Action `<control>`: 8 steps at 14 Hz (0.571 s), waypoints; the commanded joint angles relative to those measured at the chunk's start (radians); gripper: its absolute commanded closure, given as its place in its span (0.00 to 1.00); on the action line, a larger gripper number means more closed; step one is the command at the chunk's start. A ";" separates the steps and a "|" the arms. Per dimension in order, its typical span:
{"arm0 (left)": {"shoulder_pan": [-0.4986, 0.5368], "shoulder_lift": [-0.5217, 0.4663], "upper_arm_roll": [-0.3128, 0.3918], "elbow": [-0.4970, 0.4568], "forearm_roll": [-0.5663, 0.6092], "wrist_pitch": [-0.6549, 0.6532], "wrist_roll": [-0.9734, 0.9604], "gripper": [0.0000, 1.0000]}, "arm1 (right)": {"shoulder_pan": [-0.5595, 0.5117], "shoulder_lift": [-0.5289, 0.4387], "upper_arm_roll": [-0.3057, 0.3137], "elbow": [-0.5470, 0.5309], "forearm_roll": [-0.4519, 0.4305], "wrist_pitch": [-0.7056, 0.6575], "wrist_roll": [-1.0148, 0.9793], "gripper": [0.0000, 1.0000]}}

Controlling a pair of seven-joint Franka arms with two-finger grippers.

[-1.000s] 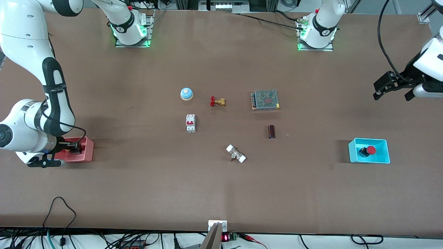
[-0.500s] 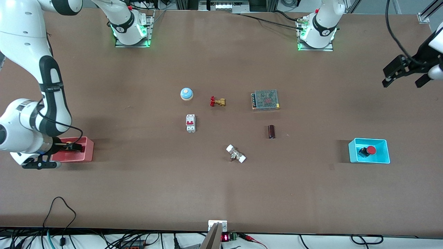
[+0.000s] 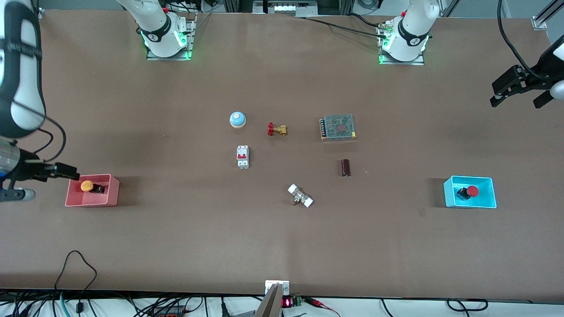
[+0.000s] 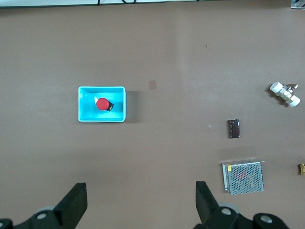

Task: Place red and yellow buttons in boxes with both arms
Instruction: 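Open the right gripper to release the yellow button in the pink box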

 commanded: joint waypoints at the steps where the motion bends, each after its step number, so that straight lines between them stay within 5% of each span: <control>1: 0.017 0.013 -0.009 0.033 -0.014 -0.027 0.019 0.00 | 0.069 -0.066 0.001 -0.023 0.005 -0.063 0.092 0.00; 8: -0.078 0.012 0.086 0.037 -0.014 -0.025 0.016 0.00 | 0.084 -0.245 -0.034 -0.023 -0.018 -0.356 0.117 0.00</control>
